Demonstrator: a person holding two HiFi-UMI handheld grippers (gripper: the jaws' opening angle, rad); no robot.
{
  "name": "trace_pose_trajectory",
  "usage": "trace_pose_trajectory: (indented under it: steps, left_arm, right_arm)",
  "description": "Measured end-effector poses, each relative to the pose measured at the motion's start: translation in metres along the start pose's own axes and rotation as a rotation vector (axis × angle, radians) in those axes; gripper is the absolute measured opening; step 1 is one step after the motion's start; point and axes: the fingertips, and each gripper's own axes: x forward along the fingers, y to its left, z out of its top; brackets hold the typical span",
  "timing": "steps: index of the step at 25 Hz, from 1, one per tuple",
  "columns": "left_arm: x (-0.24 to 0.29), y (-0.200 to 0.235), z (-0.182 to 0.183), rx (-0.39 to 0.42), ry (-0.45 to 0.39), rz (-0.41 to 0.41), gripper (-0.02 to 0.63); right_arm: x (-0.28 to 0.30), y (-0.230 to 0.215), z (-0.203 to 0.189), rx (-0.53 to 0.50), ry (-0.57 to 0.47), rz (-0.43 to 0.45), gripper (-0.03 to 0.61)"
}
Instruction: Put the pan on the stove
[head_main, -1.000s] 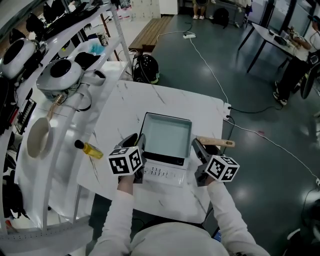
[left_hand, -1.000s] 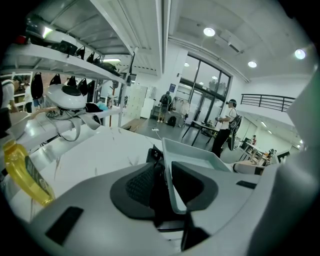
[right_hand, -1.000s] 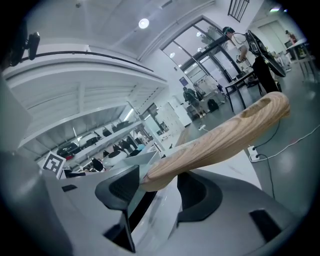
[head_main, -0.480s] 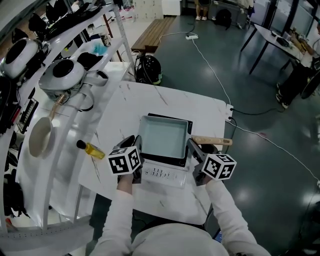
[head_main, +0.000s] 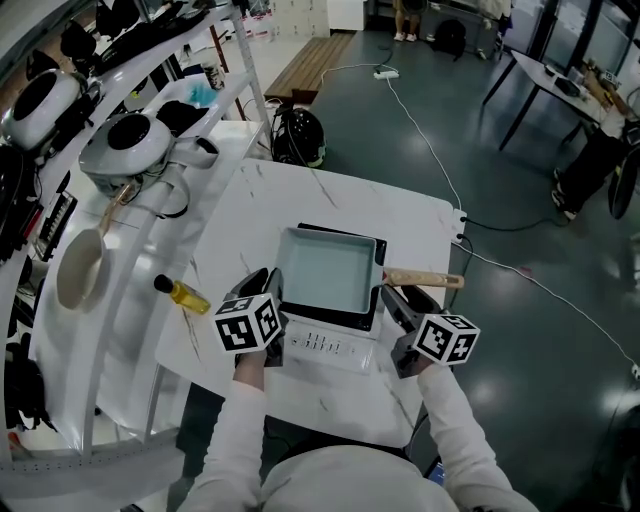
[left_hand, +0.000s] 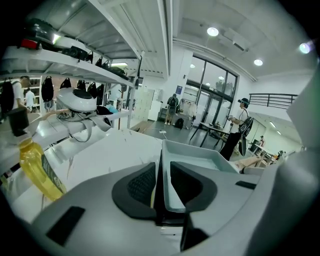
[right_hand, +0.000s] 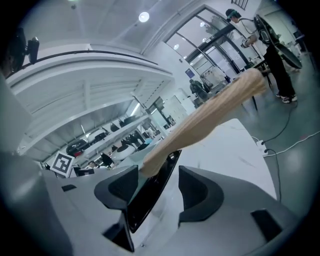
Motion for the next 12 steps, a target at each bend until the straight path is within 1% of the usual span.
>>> trace_pose_trajectory:
  steps: [4, 7, 12]
  left_arm:
    - [-0.008, -0.004, 0.005, 0.002, -0.034, -0.012, 0.106]
    - [-0.014, -0.012, 0.005, 0.023, -0.058, -0.027, 0.098]
    - [-0.027, -0.022, 0.000, 0.034, -0.093, -0.046, 0.058]
  right_arm:
    - [-0.013, -0.003, -0.009, 0.009, 0.005, -0.025, 0.261]
    - [-0.021, 0.005, -0.010, -0.014, 0.000, -0.023, 0.251]
    - [-0.035, 0.019, -0.008, -0.079, -0.018, -0.038, 0.176]
